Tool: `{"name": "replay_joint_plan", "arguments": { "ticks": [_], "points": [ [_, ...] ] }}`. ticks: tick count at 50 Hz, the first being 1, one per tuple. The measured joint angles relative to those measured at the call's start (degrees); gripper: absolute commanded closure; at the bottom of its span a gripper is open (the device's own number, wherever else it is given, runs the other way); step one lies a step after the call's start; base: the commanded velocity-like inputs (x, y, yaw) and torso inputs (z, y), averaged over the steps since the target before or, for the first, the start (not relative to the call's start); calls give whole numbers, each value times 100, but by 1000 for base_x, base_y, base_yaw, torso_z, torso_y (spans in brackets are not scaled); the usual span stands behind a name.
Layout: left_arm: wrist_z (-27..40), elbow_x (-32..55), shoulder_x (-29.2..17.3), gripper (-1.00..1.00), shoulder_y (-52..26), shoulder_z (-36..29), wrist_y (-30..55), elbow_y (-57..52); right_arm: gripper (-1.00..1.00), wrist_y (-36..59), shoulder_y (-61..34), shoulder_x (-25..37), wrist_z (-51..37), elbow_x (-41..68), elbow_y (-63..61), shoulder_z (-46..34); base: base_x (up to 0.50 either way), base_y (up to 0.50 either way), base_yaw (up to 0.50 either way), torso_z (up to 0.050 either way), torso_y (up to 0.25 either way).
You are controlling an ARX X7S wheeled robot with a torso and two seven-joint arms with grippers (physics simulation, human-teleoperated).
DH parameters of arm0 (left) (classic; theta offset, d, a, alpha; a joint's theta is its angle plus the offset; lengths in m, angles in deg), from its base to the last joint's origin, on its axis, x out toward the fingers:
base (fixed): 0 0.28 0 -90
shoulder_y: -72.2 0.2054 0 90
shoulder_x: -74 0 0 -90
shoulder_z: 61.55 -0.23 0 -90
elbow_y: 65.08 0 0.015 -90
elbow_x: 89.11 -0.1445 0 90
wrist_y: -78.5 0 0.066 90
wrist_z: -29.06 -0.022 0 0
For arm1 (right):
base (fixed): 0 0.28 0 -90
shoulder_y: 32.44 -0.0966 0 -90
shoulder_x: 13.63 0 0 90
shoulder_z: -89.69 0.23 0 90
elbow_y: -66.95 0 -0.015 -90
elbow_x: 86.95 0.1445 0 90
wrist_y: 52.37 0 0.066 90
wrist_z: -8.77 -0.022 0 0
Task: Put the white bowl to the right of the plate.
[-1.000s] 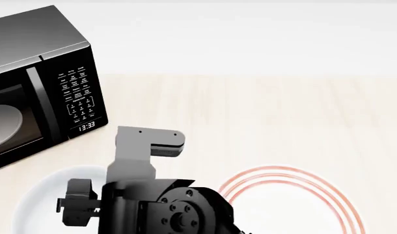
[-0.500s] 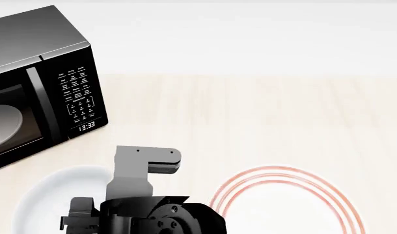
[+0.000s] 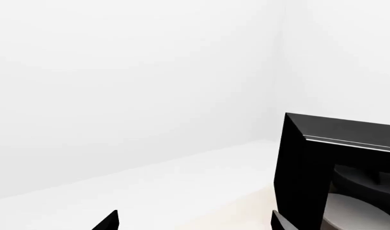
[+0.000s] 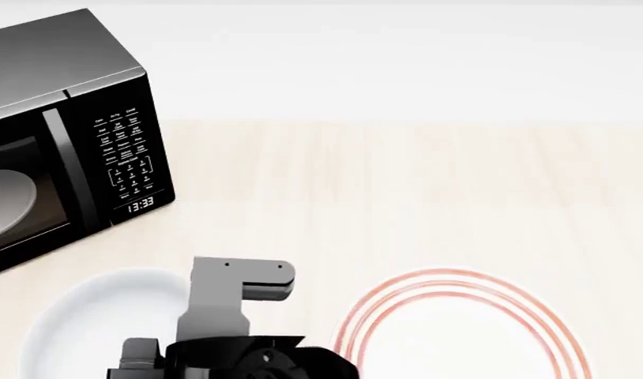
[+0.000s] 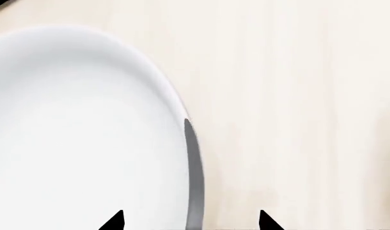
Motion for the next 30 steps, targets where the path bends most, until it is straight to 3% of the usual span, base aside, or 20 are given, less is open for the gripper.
{"name": "replay_joint_plan", "arguments": {
  "ticks": [3, 4, 20, 30],
  "points": [
    [9, 9, -6, -100, 10, -1, -9, -2, -100, -84, -26, -1, 34, 84, 15, -142, 0, 0, 0, 0, 0],
    [13, 12, -8, -100, 13, -2, -11, -3, 100, -106, -37, -1, 40, 114, 16, -185, 0, 0, 0, 0, 0],
    [68, 47, -46, -100, 46, -29, -44, 1, 100, -399, -182, 93, -138, 428, -262, -506, 0, 0, 0, 0, 0],
    [110, 48, -80, -100, 40, -71, -43, 25, 100, -500, -321, 469, -936, 902, -1173, -345, 0, 0, 0, 0, 0]
  ]
}}
